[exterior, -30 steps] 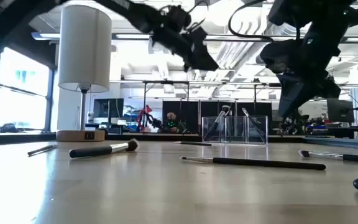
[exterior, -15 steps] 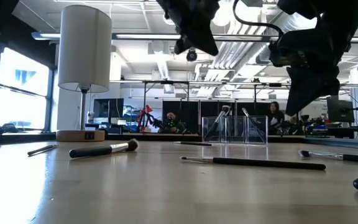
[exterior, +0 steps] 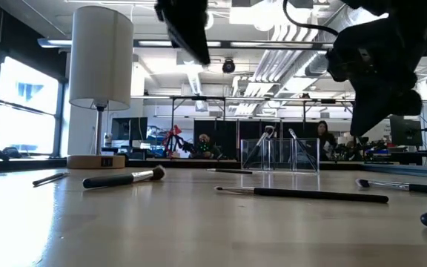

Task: Pick & Place Makeup Brushes
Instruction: Put the black makeup brush into the transparent organizer

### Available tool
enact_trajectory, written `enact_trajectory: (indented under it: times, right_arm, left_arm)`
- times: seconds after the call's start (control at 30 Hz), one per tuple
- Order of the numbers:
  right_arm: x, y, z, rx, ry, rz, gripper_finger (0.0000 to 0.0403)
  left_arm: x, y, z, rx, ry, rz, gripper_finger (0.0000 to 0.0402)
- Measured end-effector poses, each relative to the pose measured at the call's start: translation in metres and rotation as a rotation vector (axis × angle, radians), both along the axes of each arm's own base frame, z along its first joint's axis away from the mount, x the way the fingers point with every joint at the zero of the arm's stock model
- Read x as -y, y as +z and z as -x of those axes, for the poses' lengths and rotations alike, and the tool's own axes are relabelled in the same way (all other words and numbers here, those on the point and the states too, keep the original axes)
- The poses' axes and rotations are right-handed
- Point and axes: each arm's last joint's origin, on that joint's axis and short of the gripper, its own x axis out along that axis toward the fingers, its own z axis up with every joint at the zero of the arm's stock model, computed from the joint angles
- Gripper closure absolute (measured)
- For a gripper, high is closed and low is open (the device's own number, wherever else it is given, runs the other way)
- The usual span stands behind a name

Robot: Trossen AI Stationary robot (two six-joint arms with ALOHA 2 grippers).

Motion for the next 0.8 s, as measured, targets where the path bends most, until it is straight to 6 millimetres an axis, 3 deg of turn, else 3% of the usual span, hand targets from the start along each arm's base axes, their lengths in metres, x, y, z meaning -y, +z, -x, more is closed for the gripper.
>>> enact_trajectory:
  times: [0.2,0.4,0.63,0.8]
  right_arm:
    - [-0.021,0.01,0.001,-0.03,-0.101,-0.051,0.0402]
    - [-0.038,0.031,-0.019,-0.168,-0.189,-0.028,0.0403]
    - [-0.063,0.038,-0.046,-0.352,-0.472,-0.075,0.0403]
    - [-0.08,0.02,-0.05,-0.459,-0.644,-0.188,0.0402]
  left_arm:
    - [-0.008,-0.009,0.069,0.197,0.068,0.09,0.0401]
    - [-0.015,-0.027,0.136,0.241,0.135,0.17,0.0401]
    - [-0.011,-0.041,0.17,0.257,0.11,0.205,0.0401]
    - [-0.008,-0.047,0.176,0.211,0.075,0.186,0.0402]
